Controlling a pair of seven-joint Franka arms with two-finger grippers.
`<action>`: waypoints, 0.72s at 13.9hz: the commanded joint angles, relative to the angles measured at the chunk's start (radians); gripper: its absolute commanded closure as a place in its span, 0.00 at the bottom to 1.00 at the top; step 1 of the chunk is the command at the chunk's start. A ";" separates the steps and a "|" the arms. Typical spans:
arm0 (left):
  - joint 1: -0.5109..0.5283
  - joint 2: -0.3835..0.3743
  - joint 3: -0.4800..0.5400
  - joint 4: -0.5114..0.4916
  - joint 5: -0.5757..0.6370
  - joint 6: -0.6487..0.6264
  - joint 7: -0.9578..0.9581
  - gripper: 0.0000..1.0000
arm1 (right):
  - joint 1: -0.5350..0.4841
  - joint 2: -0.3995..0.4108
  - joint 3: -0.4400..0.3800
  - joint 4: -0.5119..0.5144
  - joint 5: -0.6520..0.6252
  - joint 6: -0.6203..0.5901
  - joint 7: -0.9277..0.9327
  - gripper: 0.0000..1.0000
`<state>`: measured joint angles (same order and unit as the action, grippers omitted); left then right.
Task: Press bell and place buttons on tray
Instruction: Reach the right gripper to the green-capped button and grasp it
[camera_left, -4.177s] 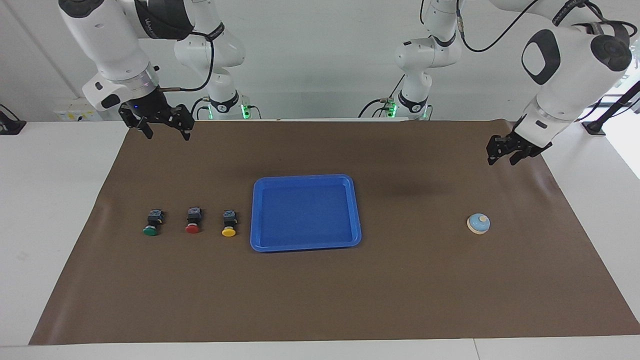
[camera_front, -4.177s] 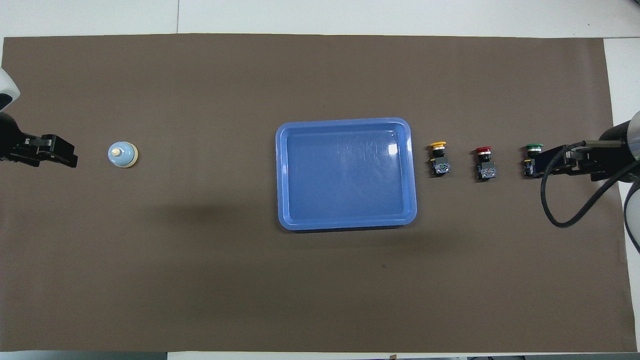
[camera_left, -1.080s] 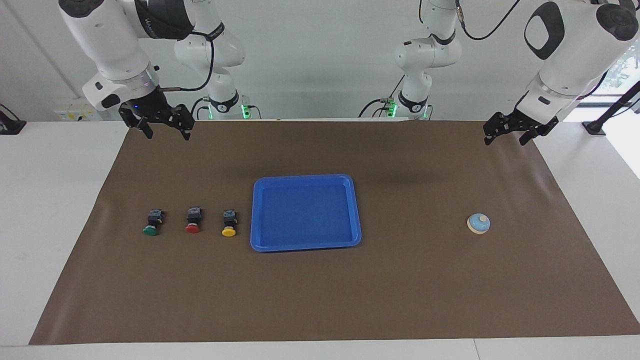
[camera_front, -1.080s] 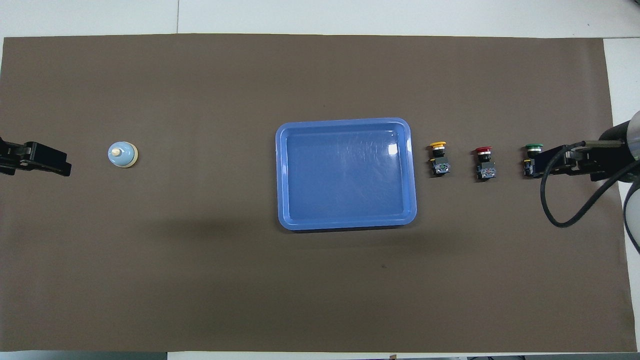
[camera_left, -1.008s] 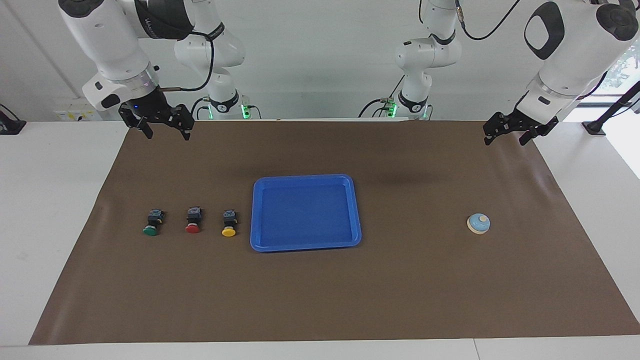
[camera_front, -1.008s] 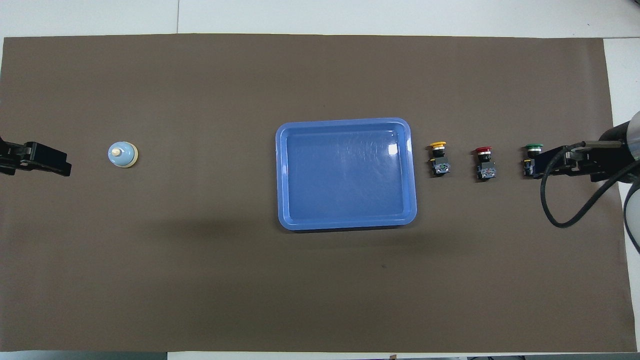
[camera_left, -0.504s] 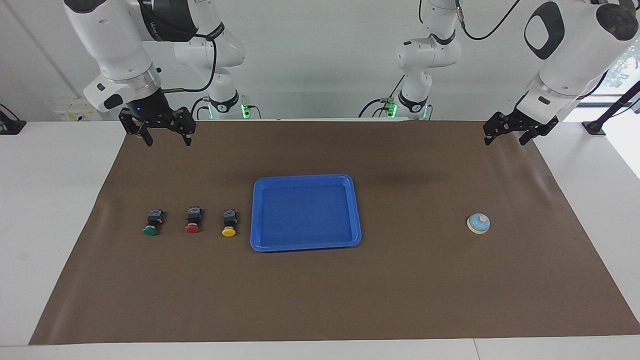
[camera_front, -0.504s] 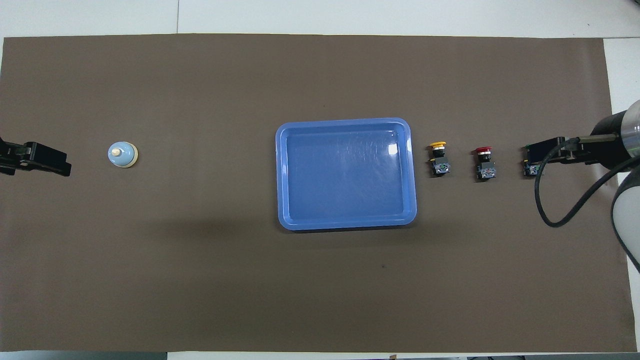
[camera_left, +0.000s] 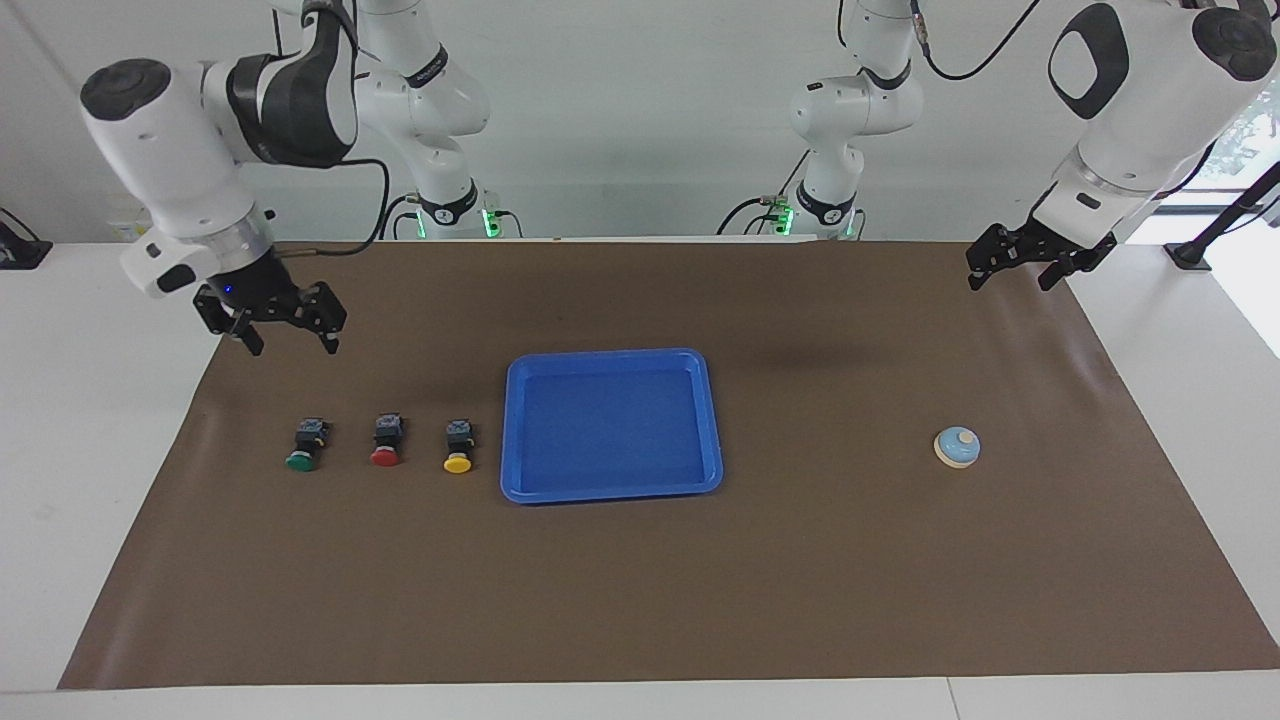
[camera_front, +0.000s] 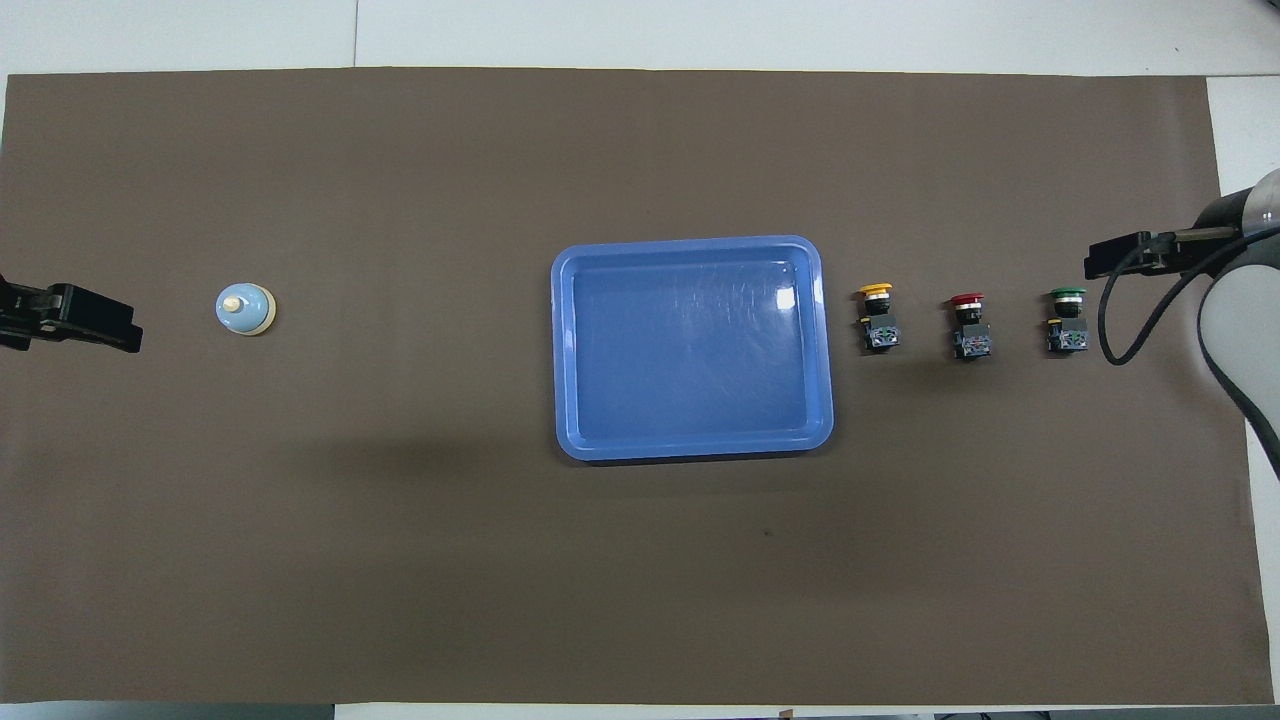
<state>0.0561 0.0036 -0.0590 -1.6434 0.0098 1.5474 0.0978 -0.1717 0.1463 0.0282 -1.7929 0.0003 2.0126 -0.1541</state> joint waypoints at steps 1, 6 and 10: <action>-0.007 -0.017 0.008 -0.009 -0.011 -0.007 -0.009 0.00 | -0.020 0.044 0.010 -0.067 -0.008 0.113 -0.022 0.00; -0.007 -0.017 0.008 -0.009 -0.011 -0.007 -0.009 0.00 | -0.043 0.099 0.010 -0.128 -0.010 0.164 -0.028 0.00; -0.007 -0.017 0.008 -0.009 -0.011 -0.007 -0.009 0.00 | -0.081 0.136 0.010 -0.149 -0.010 0.172 -0.108 0.00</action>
<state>0.0561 0.0036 -0.0590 -1.6434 0.0098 1.5474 0.0978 -0.2214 0.2648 0.0276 -1.9275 0.0001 2.1690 -0.2209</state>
